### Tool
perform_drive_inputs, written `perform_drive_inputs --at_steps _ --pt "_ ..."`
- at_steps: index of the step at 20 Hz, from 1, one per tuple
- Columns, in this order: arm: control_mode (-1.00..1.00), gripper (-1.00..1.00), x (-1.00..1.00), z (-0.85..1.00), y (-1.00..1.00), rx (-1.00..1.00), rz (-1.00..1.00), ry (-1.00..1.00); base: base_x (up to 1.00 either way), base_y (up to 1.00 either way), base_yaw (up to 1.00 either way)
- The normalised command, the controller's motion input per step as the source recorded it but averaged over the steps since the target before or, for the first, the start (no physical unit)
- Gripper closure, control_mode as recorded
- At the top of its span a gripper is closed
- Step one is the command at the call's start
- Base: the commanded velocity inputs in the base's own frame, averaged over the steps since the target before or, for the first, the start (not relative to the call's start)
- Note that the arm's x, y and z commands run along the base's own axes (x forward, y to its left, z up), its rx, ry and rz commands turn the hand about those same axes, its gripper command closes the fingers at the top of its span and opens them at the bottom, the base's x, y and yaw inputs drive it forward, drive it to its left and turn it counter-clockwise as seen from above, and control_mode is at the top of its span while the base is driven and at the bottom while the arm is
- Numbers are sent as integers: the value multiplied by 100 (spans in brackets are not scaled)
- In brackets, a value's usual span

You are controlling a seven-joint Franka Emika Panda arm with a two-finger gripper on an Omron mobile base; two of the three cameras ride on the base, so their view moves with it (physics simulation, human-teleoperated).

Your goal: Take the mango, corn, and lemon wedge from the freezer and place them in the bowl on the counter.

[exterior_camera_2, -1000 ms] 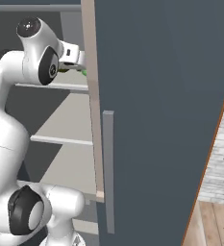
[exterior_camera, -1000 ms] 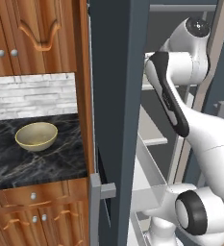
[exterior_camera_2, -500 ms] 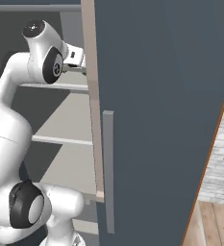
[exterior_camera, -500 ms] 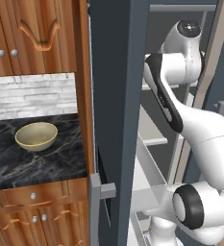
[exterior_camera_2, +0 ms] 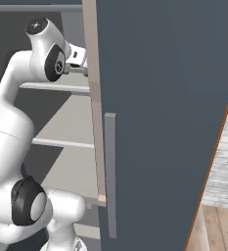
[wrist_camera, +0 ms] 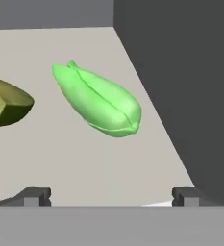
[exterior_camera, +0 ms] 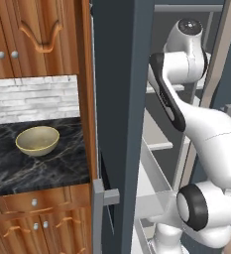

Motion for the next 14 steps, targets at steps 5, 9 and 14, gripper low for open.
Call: perform_drive_inputs --at_steps 5,9,14 --pt "-100 -100 36 -27 -1 0 0 0 0 0 0" --pt "-100 -100 30 -9 -6 0 -1 0 0 0 0" --pt "-100 -100 21 0 -19 0 -10 0 0 0 0"
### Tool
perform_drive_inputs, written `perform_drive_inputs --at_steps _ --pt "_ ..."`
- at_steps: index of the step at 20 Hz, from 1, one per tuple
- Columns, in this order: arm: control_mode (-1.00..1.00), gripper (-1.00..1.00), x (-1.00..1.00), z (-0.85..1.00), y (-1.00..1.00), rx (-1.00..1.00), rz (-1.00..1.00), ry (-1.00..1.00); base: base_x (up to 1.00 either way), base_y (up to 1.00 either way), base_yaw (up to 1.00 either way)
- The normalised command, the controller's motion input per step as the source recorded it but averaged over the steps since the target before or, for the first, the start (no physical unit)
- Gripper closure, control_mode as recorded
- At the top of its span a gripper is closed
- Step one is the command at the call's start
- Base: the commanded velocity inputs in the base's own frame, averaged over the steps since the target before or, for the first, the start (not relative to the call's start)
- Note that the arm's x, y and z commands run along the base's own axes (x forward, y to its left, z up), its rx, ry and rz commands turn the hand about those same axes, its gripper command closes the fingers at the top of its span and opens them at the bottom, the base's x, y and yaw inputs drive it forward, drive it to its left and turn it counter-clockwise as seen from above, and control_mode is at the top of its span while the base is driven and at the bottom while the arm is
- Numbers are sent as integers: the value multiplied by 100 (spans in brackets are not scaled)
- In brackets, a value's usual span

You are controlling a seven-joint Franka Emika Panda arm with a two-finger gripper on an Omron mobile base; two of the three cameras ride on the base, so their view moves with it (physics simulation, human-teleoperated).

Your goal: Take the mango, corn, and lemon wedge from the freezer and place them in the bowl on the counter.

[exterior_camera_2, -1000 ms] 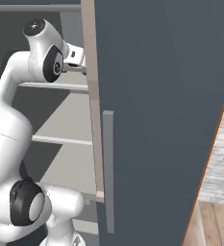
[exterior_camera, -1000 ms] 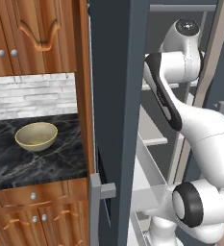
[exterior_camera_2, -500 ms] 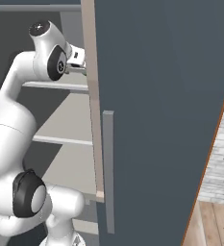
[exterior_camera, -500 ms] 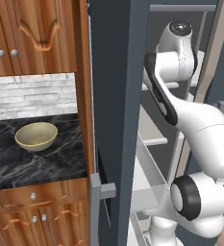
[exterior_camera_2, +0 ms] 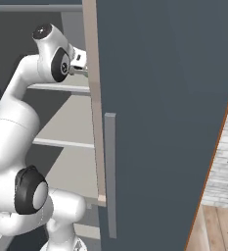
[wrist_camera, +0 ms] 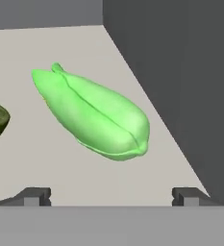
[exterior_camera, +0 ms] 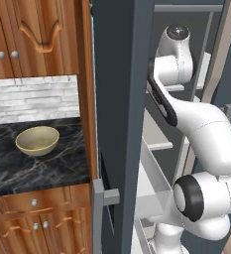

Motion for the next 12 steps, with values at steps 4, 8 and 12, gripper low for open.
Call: perform_drive_inputs --at_steps 4,8,12 --pt "-100 -100 32 -2 -9 0 -10 0 0 0 0" --pt "-100 -100 49 -1 0 0 0 1 0 0 0" --pt "-100 -100 48 -1 0 0 0 1 0 0 0"
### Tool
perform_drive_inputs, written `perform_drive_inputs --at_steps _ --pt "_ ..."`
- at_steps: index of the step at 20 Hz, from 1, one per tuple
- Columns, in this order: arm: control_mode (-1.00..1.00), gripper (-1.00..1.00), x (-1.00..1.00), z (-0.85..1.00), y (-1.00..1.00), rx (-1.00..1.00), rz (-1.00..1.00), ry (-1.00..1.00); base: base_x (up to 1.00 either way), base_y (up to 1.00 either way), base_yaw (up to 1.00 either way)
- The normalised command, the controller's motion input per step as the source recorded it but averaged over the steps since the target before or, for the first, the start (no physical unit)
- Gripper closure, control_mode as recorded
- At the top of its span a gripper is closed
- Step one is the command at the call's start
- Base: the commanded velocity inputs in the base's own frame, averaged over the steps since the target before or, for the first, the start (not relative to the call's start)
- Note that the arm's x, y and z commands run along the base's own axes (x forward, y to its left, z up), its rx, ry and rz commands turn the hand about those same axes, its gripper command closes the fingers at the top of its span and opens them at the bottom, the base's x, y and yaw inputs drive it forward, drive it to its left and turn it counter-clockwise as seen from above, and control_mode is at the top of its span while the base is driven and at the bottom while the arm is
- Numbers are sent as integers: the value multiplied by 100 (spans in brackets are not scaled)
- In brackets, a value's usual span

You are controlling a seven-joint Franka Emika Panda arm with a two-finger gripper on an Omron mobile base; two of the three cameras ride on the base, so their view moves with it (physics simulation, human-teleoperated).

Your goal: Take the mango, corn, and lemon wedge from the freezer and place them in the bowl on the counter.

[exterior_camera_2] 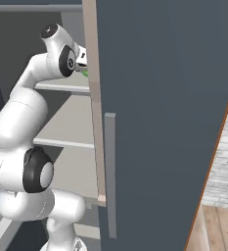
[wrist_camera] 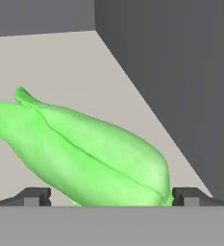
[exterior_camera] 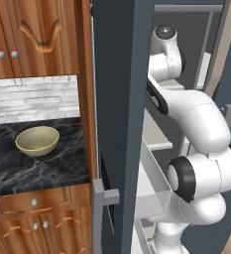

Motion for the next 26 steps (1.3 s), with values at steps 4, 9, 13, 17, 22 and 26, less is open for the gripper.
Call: perform_drive_inputs --at_steps 4,9,13,17,22,26 --pt "-100 -100 20 -8 1 0 7 0 0 0 0" --pt "-100 -100 0 -25 45 0 31 4 0 0 0" --pt "-100 -100 0 -24 49 0 33 -4 0 0 0" --pt "-100 -100 0 0 -5 0 4 -21 0 0 0" --pt "-100 -100 0 0 -16 0 -2 -17 0 0 0" --pt "-100 -100 14 0 0 0 -3 -4 0 0 0"
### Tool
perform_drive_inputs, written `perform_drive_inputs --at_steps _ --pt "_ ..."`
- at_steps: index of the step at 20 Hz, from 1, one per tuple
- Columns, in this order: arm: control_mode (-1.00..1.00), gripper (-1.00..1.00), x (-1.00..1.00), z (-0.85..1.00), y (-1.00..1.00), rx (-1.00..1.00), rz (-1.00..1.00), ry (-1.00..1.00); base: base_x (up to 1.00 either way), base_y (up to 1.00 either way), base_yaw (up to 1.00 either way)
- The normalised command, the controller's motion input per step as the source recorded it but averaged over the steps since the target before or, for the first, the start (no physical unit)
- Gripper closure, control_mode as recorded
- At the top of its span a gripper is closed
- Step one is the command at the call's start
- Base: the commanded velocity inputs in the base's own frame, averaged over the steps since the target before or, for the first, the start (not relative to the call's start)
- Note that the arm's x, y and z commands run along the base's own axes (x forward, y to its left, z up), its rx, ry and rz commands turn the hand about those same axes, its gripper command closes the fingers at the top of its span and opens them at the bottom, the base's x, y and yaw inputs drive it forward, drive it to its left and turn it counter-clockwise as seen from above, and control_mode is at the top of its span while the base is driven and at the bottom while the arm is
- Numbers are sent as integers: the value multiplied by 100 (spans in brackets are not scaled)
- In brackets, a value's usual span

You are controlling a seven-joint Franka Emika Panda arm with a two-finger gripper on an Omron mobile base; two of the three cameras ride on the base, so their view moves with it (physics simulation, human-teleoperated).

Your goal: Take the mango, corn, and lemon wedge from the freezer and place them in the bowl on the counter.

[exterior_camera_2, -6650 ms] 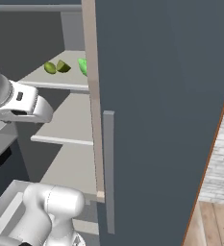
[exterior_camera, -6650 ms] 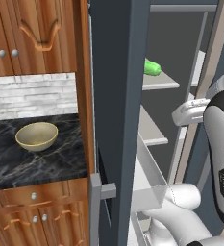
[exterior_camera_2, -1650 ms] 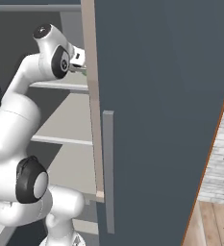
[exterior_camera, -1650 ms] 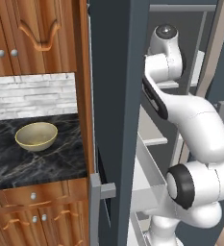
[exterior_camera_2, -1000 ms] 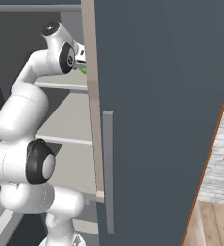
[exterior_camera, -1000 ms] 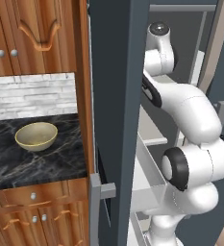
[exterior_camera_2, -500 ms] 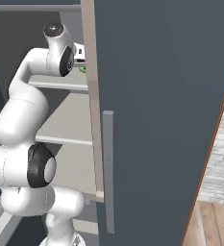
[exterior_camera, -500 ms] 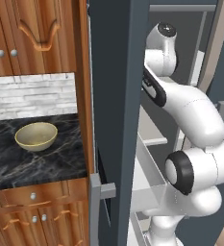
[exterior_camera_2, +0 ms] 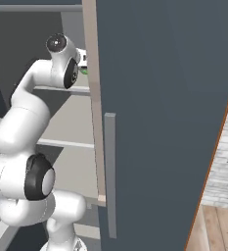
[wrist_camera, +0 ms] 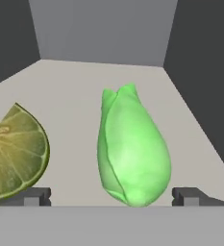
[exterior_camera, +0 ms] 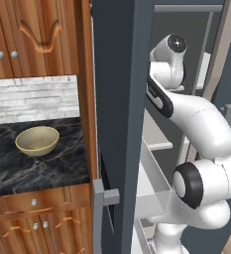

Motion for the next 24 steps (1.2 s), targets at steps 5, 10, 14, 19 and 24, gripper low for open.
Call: perform_drive_inputs --at_steps 5,10,14,19,24 --pt "-100 -100 41 0 -18 3 -2 6 0 0 0" --pt "-100 -100 41 0 -26 5 0 11 0 0 0" --pt "-100 -100 21 0 -4 1 0 2 0 0 0" --pt "-100 -100 14 -8 0 0 0 1 0 0 0" --pt "-100 100 0 -27 0 0 0 0 0 0 0"
